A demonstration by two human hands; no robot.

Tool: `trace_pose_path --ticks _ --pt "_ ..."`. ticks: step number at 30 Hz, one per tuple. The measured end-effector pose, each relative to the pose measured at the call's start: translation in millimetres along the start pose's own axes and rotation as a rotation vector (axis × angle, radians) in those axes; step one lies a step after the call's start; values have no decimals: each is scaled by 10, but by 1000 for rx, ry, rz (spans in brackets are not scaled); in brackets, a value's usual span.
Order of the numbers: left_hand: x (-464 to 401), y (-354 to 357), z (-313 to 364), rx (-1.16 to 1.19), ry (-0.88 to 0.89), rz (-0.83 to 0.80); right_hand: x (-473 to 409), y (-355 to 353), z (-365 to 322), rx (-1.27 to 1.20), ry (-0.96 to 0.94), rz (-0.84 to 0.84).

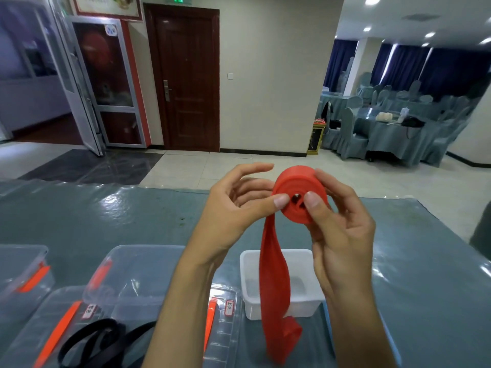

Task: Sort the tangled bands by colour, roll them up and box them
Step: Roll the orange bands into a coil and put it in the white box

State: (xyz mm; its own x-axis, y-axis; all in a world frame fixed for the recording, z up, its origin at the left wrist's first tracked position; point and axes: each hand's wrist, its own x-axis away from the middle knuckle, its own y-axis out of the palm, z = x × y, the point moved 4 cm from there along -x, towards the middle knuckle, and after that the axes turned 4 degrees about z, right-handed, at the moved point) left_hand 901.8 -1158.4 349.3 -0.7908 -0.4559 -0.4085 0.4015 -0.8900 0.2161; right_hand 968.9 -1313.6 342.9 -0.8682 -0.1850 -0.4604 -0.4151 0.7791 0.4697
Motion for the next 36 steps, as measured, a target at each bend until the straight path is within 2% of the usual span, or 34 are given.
trace_pose_path --ticks 4,8,11,16,20,25,28,32,34,36 --pt "4 15 11 36 18 12 19 24 38 -24 24 -24" --pt "50 -86 38 76 61 14 -46 -28 -72 191 -67 -221" --pt "62 -116 57 87 68 13 -71 -58 -148 280 -30 -293" --pt "32 -36 33 70 99 44 2 -10 -124 223 -109 -209" --pt "49 60 -1 53 88 -54 -10 -41 -49 56 -40 -100" --pt "55 35 32 -24 137 114 -67 -114 5 122 128 -115" --pt "65 59 30 -32 153 144 -64 -123 -62 190 40 -99" --pt "61 92 -6 -42 71 -23 -55 -144 -134 170 -89 -35" --pt "74 97 12 -48 92 -32 -29 -138 -111 137 -34 -50" --pt "94 76 41 -68 135 37 -30 -146 -76 158 76 -93"
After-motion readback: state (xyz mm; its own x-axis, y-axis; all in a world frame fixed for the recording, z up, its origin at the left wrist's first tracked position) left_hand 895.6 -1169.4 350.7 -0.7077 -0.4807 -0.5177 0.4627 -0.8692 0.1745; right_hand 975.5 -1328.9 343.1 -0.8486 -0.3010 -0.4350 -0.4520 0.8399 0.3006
